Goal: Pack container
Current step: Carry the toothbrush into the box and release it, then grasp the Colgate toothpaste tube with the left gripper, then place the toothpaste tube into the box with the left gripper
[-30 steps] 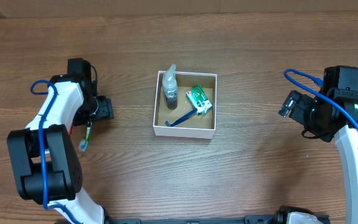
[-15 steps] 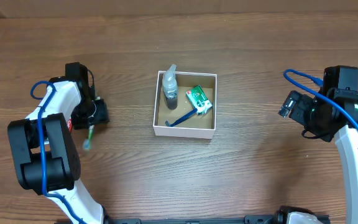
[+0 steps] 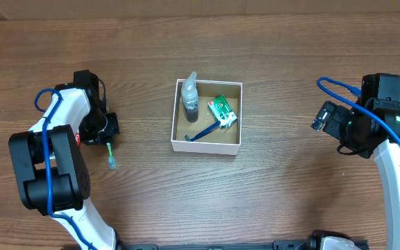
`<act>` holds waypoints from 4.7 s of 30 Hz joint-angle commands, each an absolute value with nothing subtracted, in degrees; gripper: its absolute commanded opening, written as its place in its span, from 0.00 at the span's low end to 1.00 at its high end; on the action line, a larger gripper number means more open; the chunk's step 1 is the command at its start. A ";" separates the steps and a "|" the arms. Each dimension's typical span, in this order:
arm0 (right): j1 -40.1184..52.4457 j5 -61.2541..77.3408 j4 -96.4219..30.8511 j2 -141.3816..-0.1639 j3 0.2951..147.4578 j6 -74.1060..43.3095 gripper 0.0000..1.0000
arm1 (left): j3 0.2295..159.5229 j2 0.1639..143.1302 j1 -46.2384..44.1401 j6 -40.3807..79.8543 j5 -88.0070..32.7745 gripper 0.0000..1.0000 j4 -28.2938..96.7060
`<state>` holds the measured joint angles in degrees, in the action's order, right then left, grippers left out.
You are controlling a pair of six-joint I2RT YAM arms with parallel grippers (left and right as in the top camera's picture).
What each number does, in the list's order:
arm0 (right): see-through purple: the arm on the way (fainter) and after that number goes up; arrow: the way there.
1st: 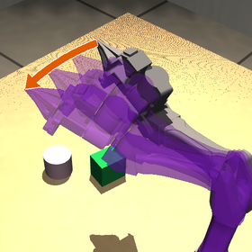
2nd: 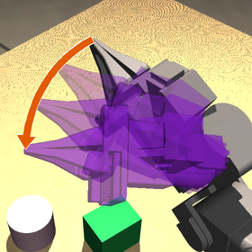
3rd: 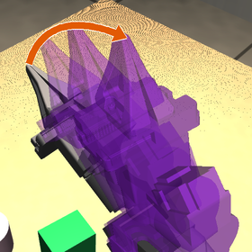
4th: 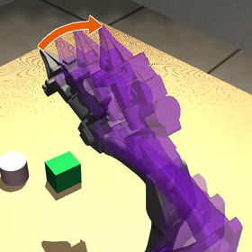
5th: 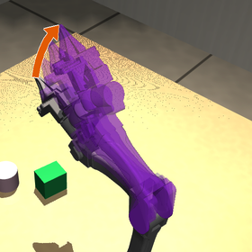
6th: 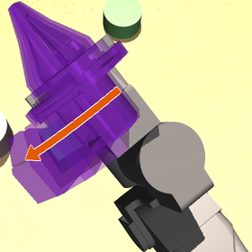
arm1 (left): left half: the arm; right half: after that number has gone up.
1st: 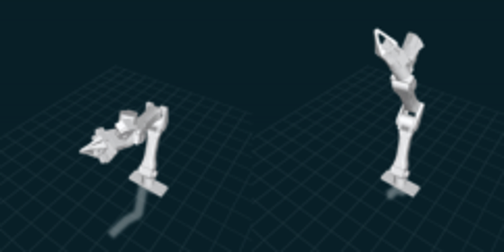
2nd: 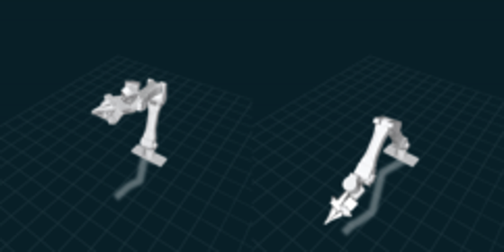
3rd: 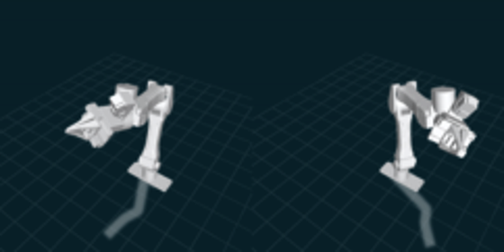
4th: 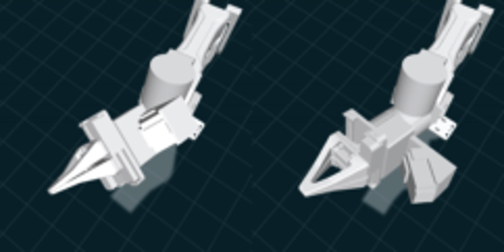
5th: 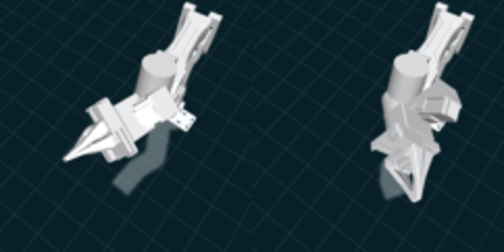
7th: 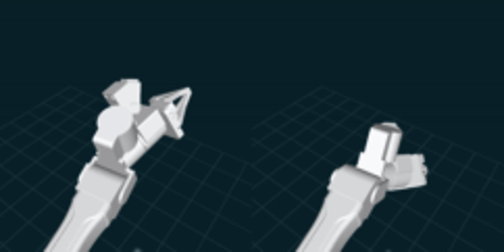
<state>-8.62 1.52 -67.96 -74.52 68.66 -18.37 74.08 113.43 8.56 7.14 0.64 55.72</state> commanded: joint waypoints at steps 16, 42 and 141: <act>-8.75 1.61 -67.53 -74.04 68.58 -18.13 1.00 | 86.21 102.48 -41.67 -8.97 8.54 0.04 47.64; -8.75 1.58 -67.79 -74.04 68.58 -17.91 1.00 | 90.52 103.77 -34.20 -2.52 6.20 0.73 55.18; 8.73 1.19 -48.14 -81.73 75.90 -5.54 1.00 | 106.96 94.17 -0.32 12.27 2.92 1.00 64.79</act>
